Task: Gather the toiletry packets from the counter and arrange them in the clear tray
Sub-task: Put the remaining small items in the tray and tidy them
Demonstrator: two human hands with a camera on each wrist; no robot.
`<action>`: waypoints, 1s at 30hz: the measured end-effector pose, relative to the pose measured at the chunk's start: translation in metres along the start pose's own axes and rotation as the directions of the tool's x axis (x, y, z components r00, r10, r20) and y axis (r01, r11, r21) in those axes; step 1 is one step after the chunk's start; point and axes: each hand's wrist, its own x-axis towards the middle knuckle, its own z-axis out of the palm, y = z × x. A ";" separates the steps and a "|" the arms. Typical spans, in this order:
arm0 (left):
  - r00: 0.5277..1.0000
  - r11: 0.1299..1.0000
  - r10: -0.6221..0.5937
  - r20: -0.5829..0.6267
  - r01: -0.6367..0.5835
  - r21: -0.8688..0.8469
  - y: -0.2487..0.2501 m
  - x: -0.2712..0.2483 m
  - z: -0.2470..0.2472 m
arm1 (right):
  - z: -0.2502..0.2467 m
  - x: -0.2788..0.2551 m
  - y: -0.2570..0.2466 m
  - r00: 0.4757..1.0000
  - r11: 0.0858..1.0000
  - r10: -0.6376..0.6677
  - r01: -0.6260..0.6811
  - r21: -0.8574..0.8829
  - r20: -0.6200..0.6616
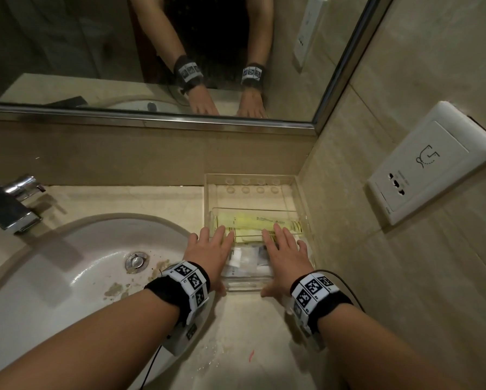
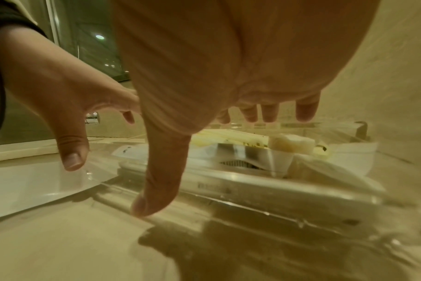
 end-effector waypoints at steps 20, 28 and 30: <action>0.955 0.994 -0.078 -0.285 0.052 -0.099 0.002 0.015 0.005 | -0.005 0.026 -0.002 0.924 0.999 0.049 -0.045 0.020 -0.379; 0.936 0.993 -0.079 -0.344 0.042 -0.114 0.005 0.018 0.007 | -0.001 0.036 -0.005 0.885 0.995 0.102 -0.085 0.059 -0.454; 0.935 0.994 -0.084 -0.343 0.054 -0.096 0.005 0.021 0.007 | -0.002 0.038 -0.008 0.873 0.993 0.117 -0.109 0.045 -0.474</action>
